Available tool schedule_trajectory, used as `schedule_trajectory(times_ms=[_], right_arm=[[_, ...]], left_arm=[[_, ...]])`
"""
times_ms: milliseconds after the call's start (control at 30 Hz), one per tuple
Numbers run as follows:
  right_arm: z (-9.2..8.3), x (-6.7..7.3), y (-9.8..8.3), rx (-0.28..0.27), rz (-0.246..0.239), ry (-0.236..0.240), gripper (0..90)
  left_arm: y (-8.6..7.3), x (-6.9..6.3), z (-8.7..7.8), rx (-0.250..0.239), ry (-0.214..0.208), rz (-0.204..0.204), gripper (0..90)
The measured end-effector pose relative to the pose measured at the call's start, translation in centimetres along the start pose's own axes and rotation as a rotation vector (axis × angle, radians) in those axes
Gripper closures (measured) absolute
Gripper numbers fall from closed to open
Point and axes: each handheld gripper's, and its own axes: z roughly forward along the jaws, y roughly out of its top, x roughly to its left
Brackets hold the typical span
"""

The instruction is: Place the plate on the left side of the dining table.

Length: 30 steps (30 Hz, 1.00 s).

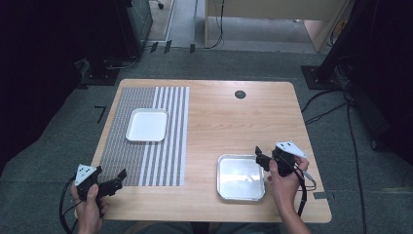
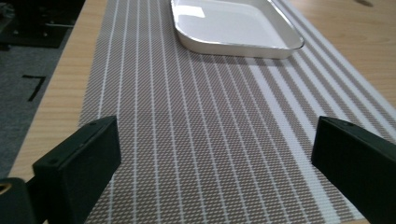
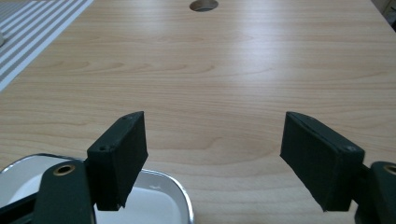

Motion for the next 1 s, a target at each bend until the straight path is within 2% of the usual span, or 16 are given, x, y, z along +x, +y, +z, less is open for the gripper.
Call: schedule_trajectory(times_ms=[433, 600, 767, 1000], right_arm=[[-1.2, -2.9, -1.4, 0.008, 0.000, -0.058, 23.0], [-1.6, -4.2, -2.0, 0.012, 0.008, -0.078, 23.0], [-2.2, -5.6, -2.5, 0.013, 0.007, -0.105, 22.9], [-2.9, -7.7, -3.5, 0.028, 0.010, -0.151, 23.0]], left_arm=[[-0.4, 1.2, -0.3, 0.004, 0.062, 0.008, 0.0], [-0.5, 1.7, -0.7, 0.005, 0.069, 0.009, 0.0], [-0.8, 2.2, -1.1, 0.018, 0.086, 0.032, 0.0], [-1.0, 3.3, -1.6, 0.017, 0.097, 0.025, 0.0]])
